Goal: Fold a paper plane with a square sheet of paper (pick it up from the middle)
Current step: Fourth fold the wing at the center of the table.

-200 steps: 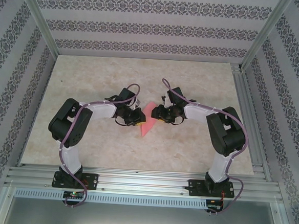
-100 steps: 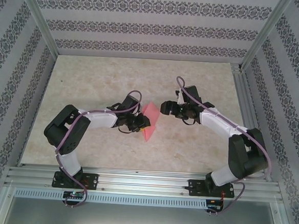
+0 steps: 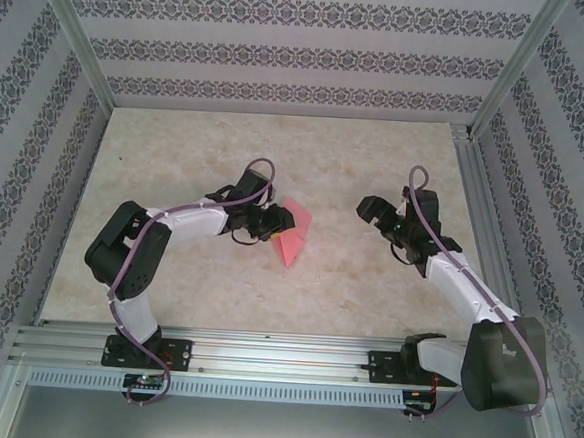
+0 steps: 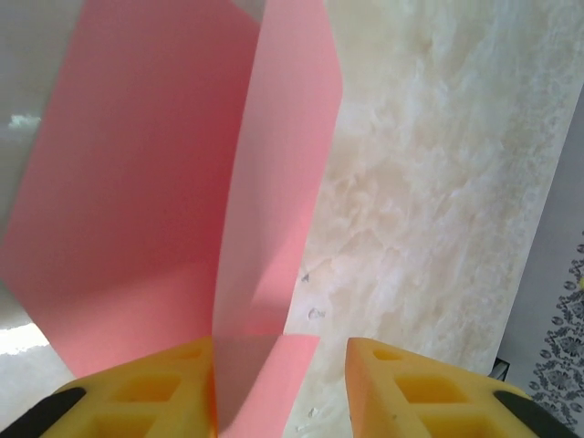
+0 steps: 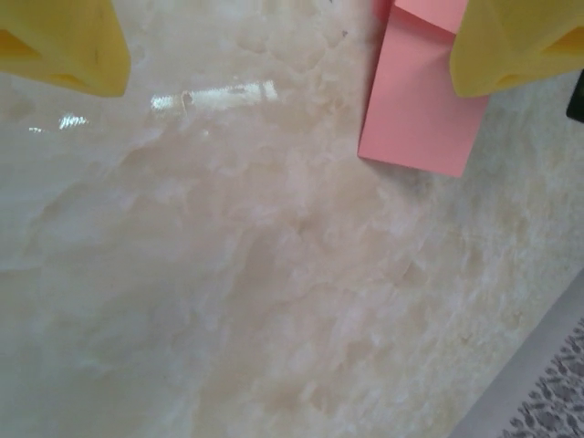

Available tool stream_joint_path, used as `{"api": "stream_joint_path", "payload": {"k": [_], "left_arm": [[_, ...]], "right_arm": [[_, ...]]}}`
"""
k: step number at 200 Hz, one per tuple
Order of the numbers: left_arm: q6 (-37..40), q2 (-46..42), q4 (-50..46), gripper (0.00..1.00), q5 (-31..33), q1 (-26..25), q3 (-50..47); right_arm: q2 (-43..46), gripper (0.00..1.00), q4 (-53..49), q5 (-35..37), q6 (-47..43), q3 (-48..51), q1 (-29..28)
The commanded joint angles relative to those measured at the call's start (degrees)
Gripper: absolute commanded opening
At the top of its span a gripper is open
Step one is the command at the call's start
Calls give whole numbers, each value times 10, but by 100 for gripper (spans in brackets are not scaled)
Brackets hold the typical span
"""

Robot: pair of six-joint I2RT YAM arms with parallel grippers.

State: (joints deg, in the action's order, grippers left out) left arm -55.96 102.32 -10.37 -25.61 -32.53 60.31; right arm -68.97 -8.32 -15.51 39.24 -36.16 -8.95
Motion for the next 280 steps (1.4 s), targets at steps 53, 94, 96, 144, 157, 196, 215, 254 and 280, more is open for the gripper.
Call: {"api": "stream_joint_path", "payload": {"k": [53, 94, 96, 144, 157, 196, 215, 254, 280], "left_arm": [[77, 55, -40, 46, -55, 20, 56], [110, 61, -75, 37, -57, 26, 80], [110, 62, -75, 35, -57, 27, 80], [88, 47, -42, 11, -65, 29, 56], [63, 36, -15, 9, -61, 29, 36], [-31, -9, 66, 3, -14, 12, -39], [-75, -28, 78, 2, 38, -8, -63], [-152, -47, 103, 3, 106, -32, -95], [-155, -60, 81, 3, 116, -32, -94]], "right_arm": [[-3, 87, -11, 1, -22, -22, -68], [-20, 84, -36, -6, -38, -35, -94], [-20, 84, -38, -6, -39, -37, -96], [-37, 85, -49, 4, -47, -50, -119], [-48, 85, -59, 4, -50, -61, -120], [-75, 82, -101, 14, -82, -95, -147], [-86, 79, -119, 35, -102, -106, -171], [-110, 72, -137, 74, -143, -130, -245], [-136, 61, -121, 88, -146, -138, -300]]}}
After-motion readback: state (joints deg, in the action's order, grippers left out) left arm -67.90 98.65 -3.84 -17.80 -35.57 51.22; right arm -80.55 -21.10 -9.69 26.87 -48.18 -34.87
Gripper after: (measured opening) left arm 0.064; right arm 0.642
